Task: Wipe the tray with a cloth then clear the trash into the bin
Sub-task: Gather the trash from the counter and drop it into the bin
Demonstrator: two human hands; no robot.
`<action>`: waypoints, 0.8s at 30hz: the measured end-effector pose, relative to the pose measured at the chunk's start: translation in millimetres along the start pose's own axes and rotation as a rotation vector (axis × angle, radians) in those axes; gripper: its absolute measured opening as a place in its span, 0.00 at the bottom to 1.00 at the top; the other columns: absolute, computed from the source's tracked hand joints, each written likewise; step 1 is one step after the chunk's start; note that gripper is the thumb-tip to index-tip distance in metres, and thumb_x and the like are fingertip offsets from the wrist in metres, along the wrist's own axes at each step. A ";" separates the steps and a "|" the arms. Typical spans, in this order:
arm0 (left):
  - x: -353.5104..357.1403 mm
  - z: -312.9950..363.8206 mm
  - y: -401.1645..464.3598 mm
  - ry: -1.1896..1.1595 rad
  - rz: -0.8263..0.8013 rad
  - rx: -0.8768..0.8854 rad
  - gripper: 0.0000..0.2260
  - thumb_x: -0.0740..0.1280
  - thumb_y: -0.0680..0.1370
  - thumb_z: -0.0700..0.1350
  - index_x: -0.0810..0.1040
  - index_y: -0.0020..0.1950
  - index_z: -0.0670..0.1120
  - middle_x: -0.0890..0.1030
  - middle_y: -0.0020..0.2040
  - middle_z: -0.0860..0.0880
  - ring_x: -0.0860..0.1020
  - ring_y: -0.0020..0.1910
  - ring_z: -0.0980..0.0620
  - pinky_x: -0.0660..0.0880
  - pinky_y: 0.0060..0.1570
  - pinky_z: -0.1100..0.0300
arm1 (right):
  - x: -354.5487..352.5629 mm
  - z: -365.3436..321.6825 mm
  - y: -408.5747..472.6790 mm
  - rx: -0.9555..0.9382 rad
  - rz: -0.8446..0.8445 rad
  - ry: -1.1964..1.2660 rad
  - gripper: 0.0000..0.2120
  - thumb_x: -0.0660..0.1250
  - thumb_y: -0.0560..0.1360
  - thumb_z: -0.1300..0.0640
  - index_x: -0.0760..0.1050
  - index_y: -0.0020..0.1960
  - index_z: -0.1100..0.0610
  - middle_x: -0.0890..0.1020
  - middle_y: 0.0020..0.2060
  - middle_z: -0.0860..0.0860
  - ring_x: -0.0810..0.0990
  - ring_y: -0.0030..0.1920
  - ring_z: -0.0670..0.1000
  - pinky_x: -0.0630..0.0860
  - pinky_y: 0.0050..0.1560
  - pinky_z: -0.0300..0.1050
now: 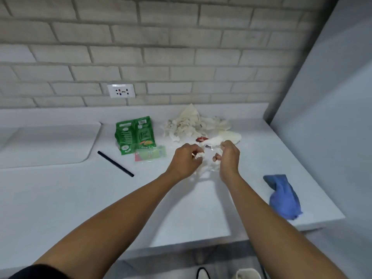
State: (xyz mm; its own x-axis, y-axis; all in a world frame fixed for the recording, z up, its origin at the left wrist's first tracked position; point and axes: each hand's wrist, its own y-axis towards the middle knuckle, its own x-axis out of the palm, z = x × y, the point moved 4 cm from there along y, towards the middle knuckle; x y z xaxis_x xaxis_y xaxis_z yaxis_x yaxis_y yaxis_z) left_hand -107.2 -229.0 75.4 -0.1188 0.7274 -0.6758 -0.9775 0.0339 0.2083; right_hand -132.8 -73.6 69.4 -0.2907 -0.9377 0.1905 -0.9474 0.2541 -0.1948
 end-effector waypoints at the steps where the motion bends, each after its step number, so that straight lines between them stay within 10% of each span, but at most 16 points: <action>1: 9.7 5.7 -10.5 -0.016 -0.036 0.018 0.07 0.71 0.75 0.42 0.83 0.53 0.49 0.78 0.47 0.50 0.79 0.42 0.53 0.75 0.49 0.63 | -13.3 4.7 -13.0 0.006 0.026 0.026 0.08 0.62 0.68 0.53 0.72 0.31 0.53 0.76 0.30 0.49 0.69 0.31 0.54 0.67 0.26 0.41; 13: 180.3 100.0 -135.1 -0.145 -0.537 0.194 0.07 0.71 0.73 0.42 0.83 0.50 0.48 0.80 0.47 0.49 0.78 0.43 0.52 0.74 0.45 0.64 | -253.7 56.8 -126.0 0.020 0.618 0.042 0.09 0.65 0.71 0.56 0.74 0.33 0.54 0.74 0.30 0.52 0.72 0.30 0.49 0.69 0.28 0.41; 24: 333.5 71.4 -208.6 -0.014 -0.707 0.025 0.07 0.73 0.73 0.42 0.83 0.50 0.48 0.80 0.43 0.53 0.78 0.41 0.54 0.74 0.42 0.66 | -386.1 188.4 -147.7 0.332 0.650 -0.143 0.09 0.66 0.75 0.52 0.80 0.43 0.57 0.82 0.37 0.54 0.81 0.38 0.54 0.79 0.41 0.48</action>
State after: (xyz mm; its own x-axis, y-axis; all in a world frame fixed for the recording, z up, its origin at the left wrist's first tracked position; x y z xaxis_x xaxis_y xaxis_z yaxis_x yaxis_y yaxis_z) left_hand 69.6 55.5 -143.0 0.5451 0.5345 -0.6459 -0.8156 0.5165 -0.2608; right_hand 144.6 206.3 -156.7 -0.7369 -0.6502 -0.1852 -0.4931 0.7043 -0.5107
